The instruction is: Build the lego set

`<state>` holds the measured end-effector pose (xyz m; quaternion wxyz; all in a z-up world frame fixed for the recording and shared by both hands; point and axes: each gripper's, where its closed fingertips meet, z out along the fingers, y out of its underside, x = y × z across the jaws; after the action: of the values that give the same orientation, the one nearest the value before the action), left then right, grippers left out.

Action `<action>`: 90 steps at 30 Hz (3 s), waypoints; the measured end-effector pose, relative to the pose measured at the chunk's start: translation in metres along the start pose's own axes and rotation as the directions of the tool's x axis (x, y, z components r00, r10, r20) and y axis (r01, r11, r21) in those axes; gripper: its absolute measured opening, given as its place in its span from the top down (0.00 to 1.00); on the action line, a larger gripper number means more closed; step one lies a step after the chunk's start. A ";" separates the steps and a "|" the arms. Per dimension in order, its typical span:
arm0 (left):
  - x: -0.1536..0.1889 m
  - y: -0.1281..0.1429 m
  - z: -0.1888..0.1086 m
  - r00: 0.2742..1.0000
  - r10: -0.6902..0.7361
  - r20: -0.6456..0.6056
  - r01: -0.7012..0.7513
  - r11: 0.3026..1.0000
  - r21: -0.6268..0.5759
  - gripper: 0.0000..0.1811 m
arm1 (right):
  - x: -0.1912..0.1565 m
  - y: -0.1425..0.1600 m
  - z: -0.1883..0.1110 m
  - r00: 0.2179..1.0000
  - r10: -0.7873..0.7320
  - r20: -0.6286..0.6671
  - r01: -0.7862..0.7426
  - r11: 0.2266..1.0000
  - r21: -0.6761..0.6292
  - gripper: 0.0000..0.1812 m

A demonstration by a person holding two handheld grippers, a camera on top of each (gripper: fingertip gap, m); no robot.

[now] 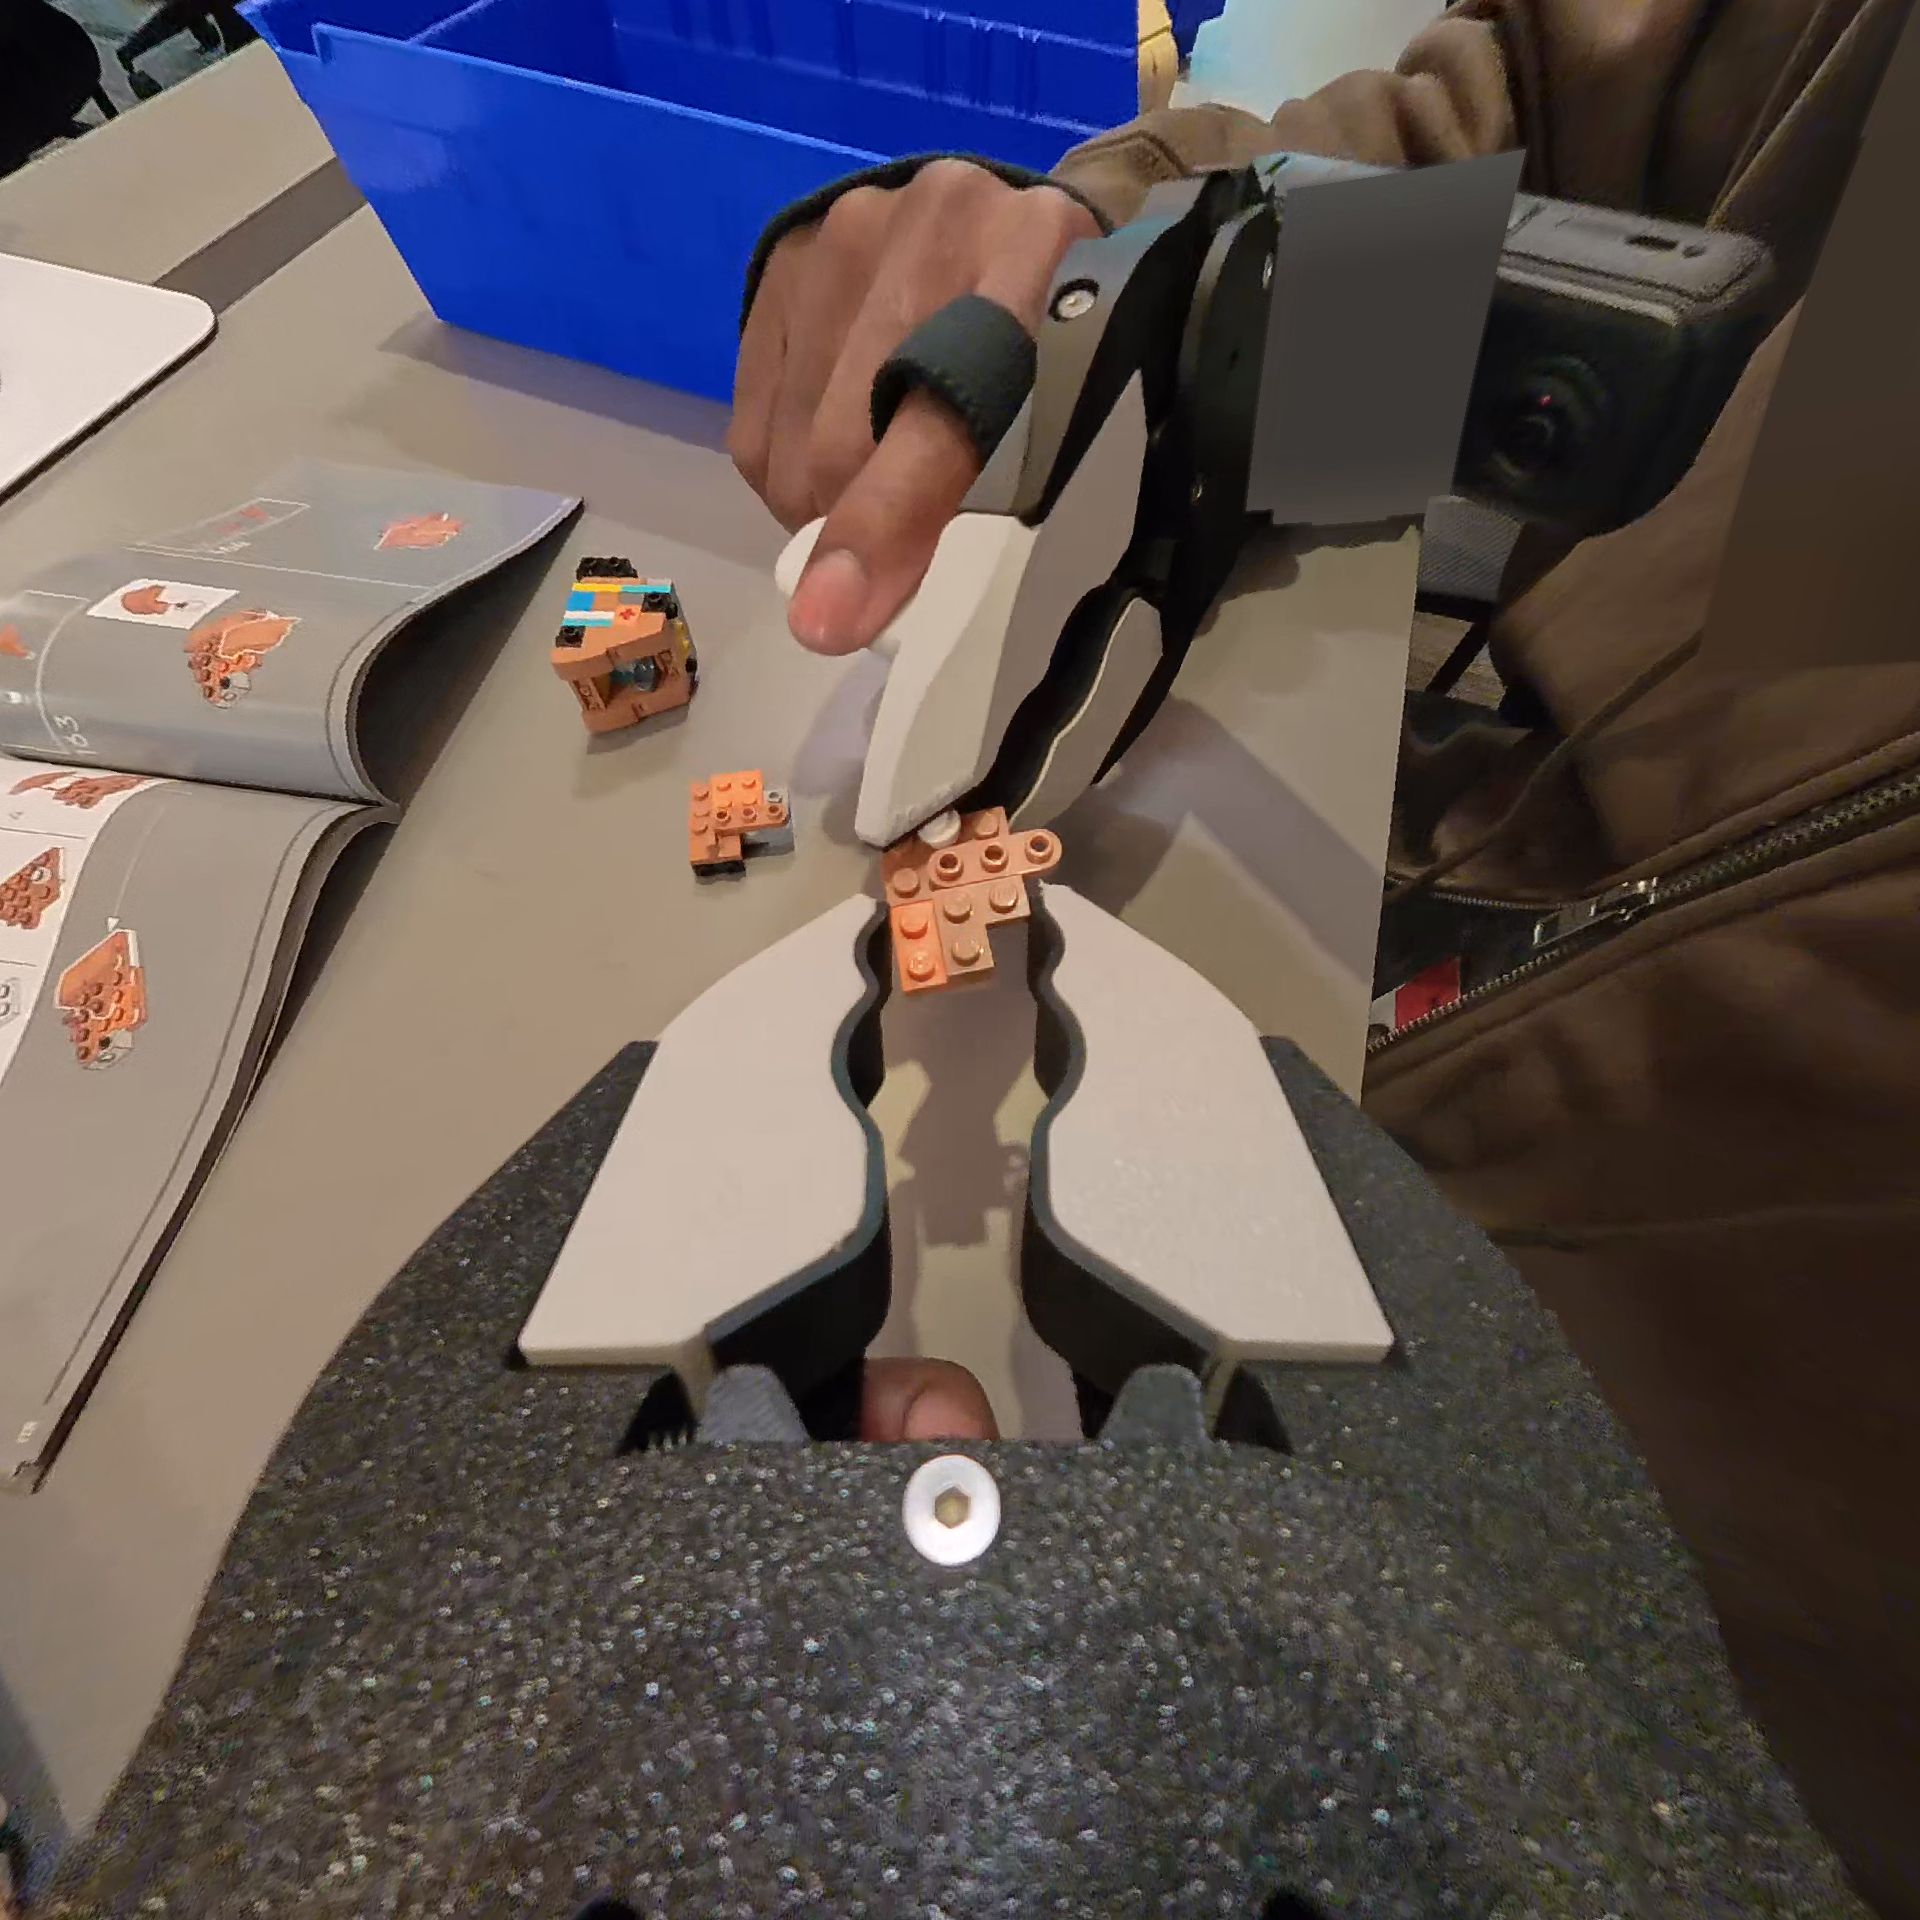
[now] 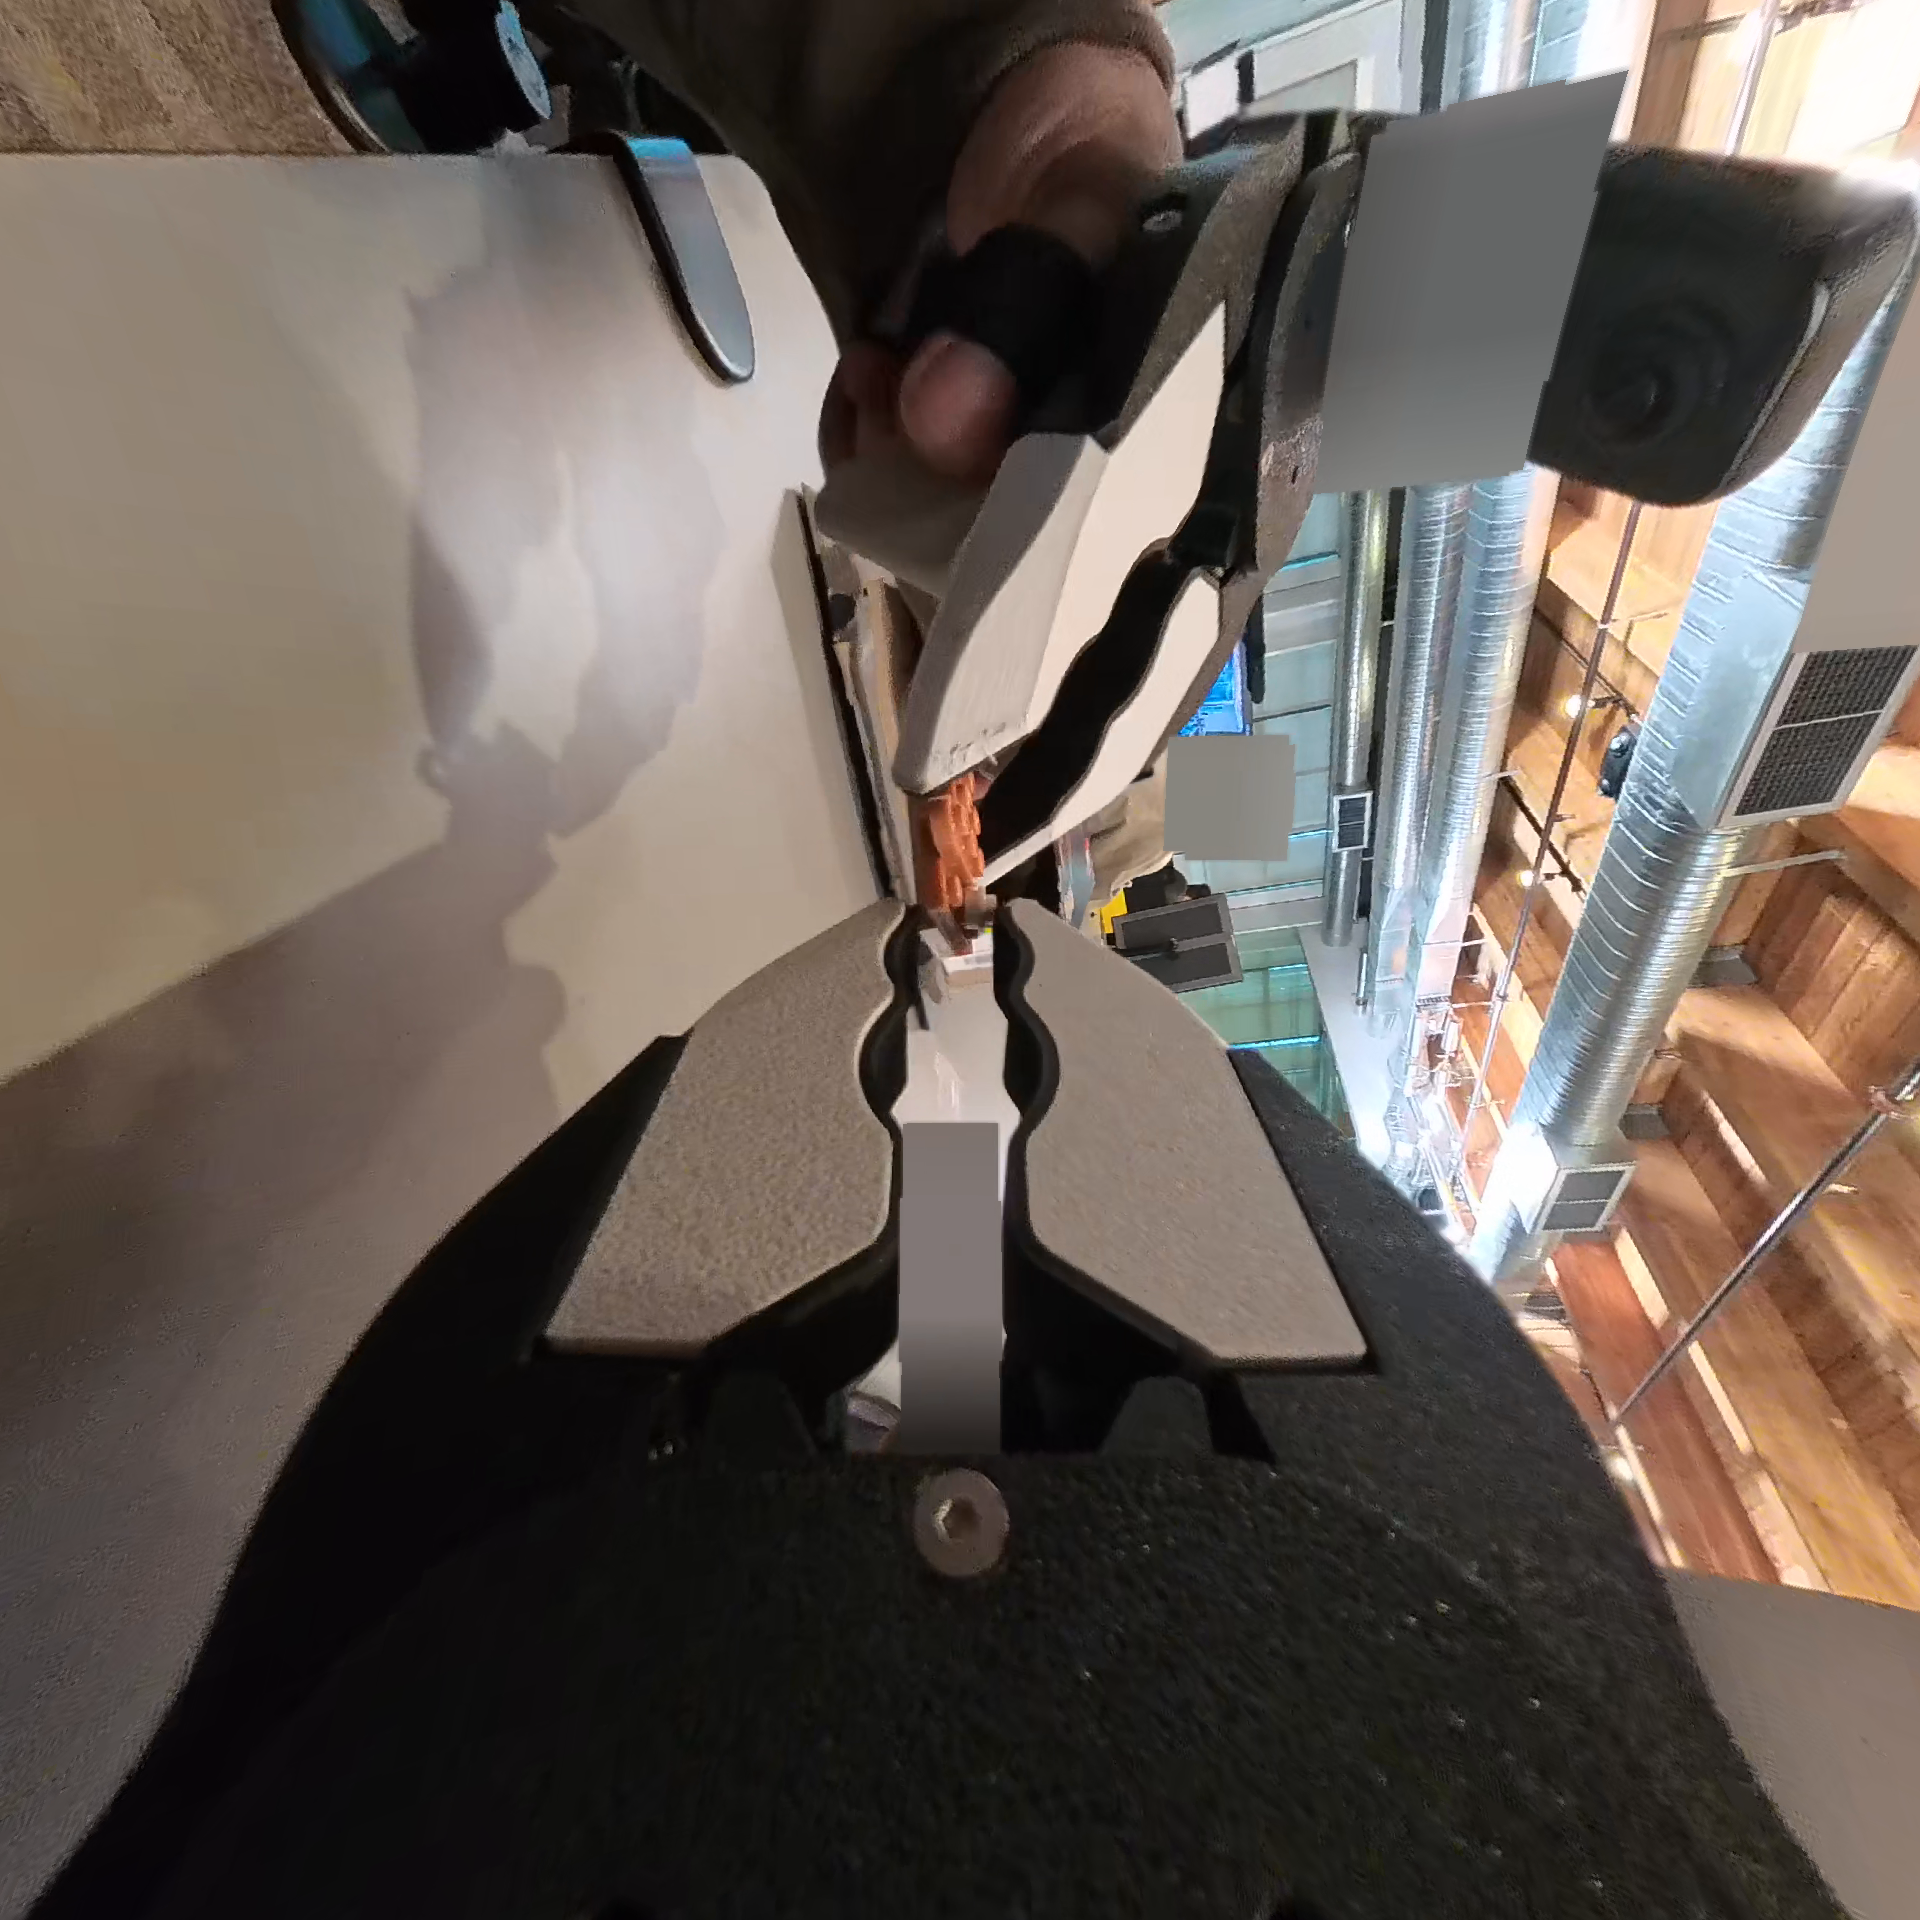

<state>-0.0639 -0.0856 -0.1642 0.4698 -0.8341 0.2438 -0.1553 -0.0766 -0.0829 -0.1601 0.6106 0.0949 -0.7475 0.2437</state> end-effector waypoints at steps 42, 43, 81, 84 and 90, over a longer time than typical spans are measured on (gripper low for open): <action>0.010 -0.028 0.038 0.949 -0.200 -0.242 0.225 0.971 0.078 0.86 | -0.002 0.015 -0.045 0.979 0.135 0.150 -0.128 0.990 -0.057 0.94; 0.009 -0.029 0.038 0.948 -0.204 -0.244 0.232 0.969 0.088 0.86 | -0.002 0.016 -0.045 0.980 0.139 0.142 -0.132 0.989 -0.060 0.94; -0.014 -0.060 0.046 0.963 -0.110 -0.246 0.216 0.861 0.460 0.85 | 0.030 0.045 -0.054 0.965 0.177 -0.194 -0.209 0.965 -0.156 0.88; -0.021 -0.065 0.047 0.972 -0.104 -0.212 0.197 0.854 0.482 0.85 | 0.036 0.053 -0.063 0.941 0.236 -0.242 -0.281 0.944 -0.174 0.85; -0.064 -0.067 0.035 1.000 -0.024 0.006 0.018 0.883 0.468 0.85 | 0.032 0.058 -0.079 0.841 0.450 -0.300 -0.502 0.856 -0.123 0.84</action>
<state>-0.0824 0.0038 -0.1268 0.6569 -0.6995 0.1874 -0.2097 -0.0415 0.0095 -0.1329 0.6294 -0.1880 -0.6810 0.3236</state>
